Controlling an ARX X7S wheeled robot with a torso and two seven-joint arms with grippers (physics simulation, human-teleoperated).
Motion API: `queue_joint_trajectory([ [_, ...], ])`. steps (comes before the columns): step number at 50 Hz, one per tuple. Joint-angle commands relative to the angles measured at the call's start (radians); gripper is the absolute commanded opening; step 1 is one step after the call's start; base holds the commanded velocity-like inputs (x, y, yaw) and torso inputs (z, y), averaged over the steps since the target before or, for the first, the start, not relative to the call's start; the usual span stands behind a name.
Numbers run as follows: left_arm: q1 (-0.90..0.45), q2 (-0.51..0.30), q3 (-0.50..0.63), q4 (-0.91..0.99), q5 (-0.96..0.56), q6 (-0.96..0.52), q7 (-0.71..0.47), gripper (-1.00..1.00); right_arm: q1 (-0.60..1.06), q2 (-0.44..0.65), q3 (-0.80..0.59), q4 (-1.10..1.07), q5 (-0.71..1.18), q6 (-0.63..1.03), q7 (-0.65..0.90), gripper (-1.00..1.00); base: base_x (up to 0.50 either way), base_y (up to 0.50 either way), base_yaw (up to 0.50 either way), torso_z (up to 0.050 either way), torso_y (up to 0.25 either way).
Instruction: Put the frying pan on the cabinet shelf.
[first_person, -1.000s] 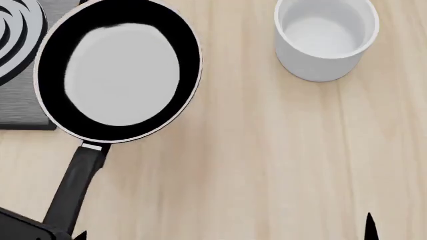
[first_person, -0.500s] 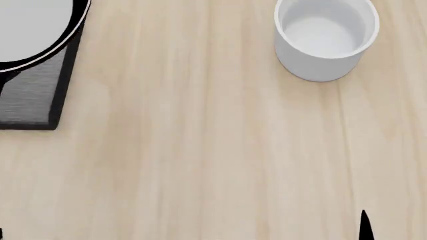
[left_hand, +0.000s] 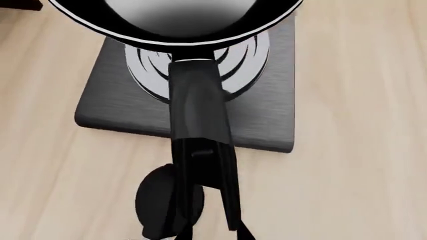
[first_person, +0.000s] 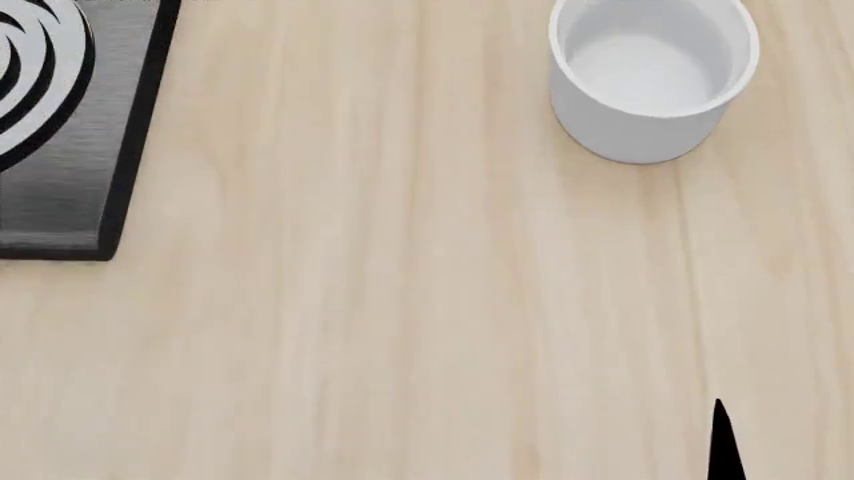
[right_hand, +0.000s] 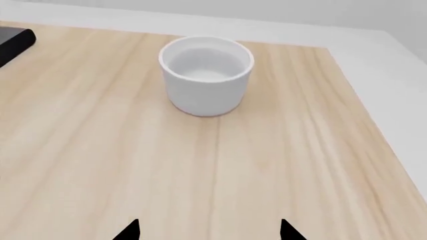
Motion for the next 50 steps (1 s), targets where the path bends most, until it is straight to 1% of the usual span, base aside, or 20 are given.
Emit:
queue_joint_trajectory([
  [1,-0.166,-0.029,-0.042,-0.192,0.059,-0.041,0.048,-1.00,0.024,0.002,-0.027,0.002,-0.002,0.001,0.008,1.00,0.00,0.00,0.00,0.000,0.000],
  [6,-0.206,0.004,-0.066,-0.294,0.087,-0.091,0.047,-1.00,0.024,-0.002,-0.041,0.006,-0.012,-0.002,0.007,1.00,0.00,0.00,0.00,0.000,0.002],
  [7,-0.211,0.012,-0.070,-0.318,0.082,-0.082,0.042,-1.00,0.027,-0.002,-0.049,0.008,-0.017,-0.001,0.006,1.00,0.00,0.00,0.00,0.000,0.010],
  [12,-0.281,0.081,-0.087,-0.436,0.110,-0.182,0.026,-1.00,0.037,0.000,-0.067,0.012,-0.024,0.000,0.005,1.00,0.00,0.00,0.00,0.000,0.002],
  [13,-0.302,0.100,-0.089,-0.471,0.128,-0.203,0.017,-1.00,0.041,0.002,-0.071,0.012,-0.023,0.002,0.007,1.00,0.00,0.00,0.00,0.000,0.000],
  [16,-0.348,0.142,-0.090,-0.524,0.113,-0.235,-0.043,-1.00,0.050,0.005,-0.074,0.010,-0.015,0.009,0.016,1.00,0.00,0.00,0.00,0.000,0.000],
  [17,-0.356,0.152,-0.091,-0.540,0.103,-0.226,-0.067,-1.00,0.052,0.006,-0.074,0.008,-0.011,0.011,0.018,1.00,0.00,0.00,0.00,0.000,0.011],
  [22,-0.398,0.199,-0.090,-0.630,0.109,-0.241,-0.102,-1.00,0.061,0.010,-0.088,0.005,-0.007,0.022,0.029,1.00,0.00,0.00,0.00,0.000,0.002],
  [27,-0.507,0.297,-0.082,-0.779,0.171,-0.315,-0.099,-1.00,0.085,0.016,-0.104,-0.002,0.009,0.040,0.049,1.00,0.00,0.00,0.00,0.002,0.002],
  [30,-0.541,0.324,-0.075,-0.839,0.212,-0.340,-0.080,-1.00,0.095,0.019,-0.112,-0.004,0.013,0.045,0.056,1.00,0.00,0.00,0.00,0.000,0.000],
  [33,-0.556,0.329,-0.075,-0.886,0.237,-0.338,-0.069,-1.00,0.100,0.018,-0.121,-0.003,0.009,0.044,0.055,1.00,0.00,0.00,0.00,0.000,0.004],
  [39,-0.548,0.307,-0.077,-0.922,0.252,-0.324,-0.063,-1.00,0.095,0.013,-0.141,0.012,-0.021,0.029,0.038,1.00,0.00,0.00,0.00,0.000,0.002],
  [44,-0.592,0.312,-0.070,-0.978,0.299,-0.356,-0.053,-1.00,0.107,0.019,-0.144,0.008,-0.008,0.039,0.049,1.00,0.00,0.00,0.00,0.000,0.002],
  [46,-0.588,0.306,-0.085,-0.993,0.291,-0.317,-0.064,-1.00,0.111,0.018,-0.149,0.010,-0.010,0.039,0.050,1.00,0.00,0.00,0.00,0.005,0.000],
  [50,-0.592,0.307,-0.076,-1.014,0.317,-0.328,-0.056,-1.00,0.138,0.018,-0.171,0.009,-0.002,0.049,0.062,1.00,0.00,0.00,0.00,0.000,0.003],
])
